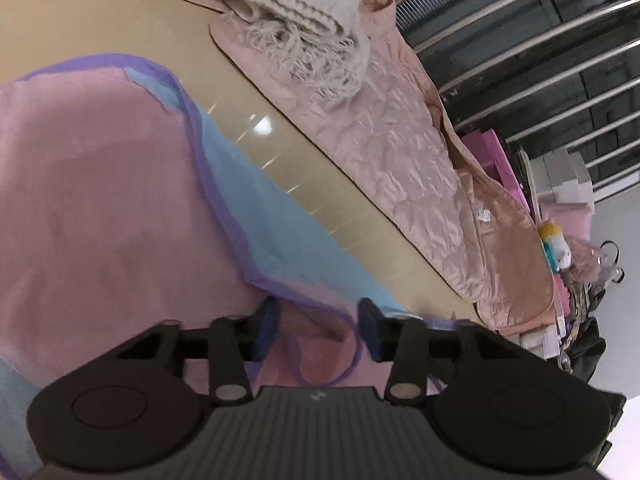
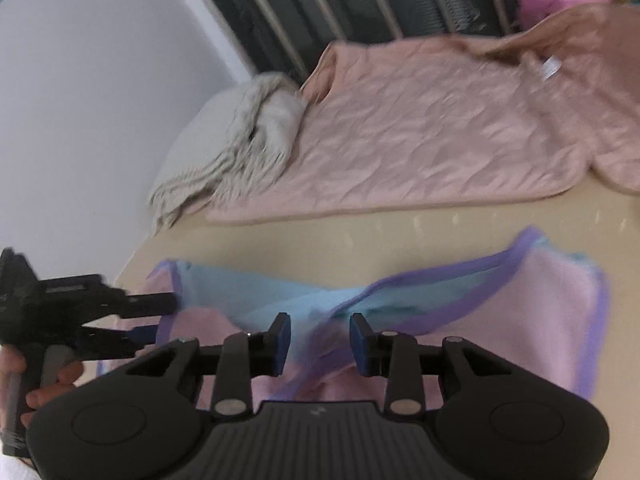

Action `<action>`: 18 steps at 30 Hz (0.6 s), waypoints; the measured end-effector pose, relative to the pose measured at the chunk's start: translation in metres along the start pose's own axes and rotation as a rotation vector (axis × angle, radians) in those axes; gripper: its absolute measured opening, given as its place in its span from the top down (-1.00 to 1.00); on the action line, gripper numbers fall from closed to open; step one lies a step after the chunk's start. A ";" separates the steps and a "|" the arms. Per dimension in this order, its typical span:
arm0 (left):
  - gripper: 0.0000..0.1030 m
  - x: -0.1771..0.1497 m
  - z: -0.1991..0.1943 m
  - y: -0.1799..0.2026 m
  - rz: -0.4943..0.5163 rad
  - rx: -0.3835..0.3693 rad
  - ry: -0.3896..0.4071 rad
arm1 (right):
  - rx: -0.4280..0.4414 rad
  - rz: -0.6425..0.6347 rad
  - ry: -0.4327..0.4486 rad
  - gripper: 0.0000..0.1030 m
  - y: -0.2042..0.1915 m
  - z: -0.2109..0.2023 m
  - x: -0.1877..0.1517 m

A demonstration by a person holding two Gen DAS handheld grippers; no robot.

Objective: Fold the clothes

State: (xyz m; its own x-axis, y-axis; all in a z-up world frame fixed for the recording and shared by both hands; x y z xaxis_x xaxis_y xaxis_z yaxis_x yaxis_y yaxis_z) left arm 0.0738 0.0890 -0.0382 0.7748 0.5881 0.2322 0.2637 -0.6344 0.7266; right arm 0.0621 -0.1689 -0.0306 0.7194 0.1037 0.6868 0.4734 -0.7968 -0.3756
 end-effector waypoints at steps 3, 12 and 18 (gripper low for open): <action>0.97 0.004 -0.004 -0.001 -0.006 -0.033 0.056 | 0.012 -0.014 -0.001 0.95 -0.006 0.010 -0.003; 0.91 0.037 -0.019 0.037 0.194 -0.188 0.263 | -0.002 0.000 0.307 0.95 -0.002 -0.012 0.051; 0.27 0.056 -0.010 0.011 0.097 -0.055 0.259 | -0.117 0.014 0.298 0.73 0.018 0.020 0.067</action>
State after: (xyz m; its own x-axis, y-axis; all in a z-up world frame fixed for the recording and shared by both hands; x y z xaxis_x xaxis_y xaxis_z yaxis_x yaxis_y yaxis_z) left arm 0.1144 0.1197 -0.0104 0.6203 0.6388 0.4551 0.1583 -0.6703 0.7250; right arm 0.1286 -0.1641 -0.0041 0.5367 -0.0725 0.8407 0.3908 -0.8617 -0.3237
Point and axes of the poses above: each gripper's, at about its wrist camera, not at the fingertips, and z roughly the way its jaws point, y to its right, x to its top, the point moved 8 cm from there along z, roughly the way its jaws point, and after that the axes turned 8 degrees about -z, right-handed, at the moved point
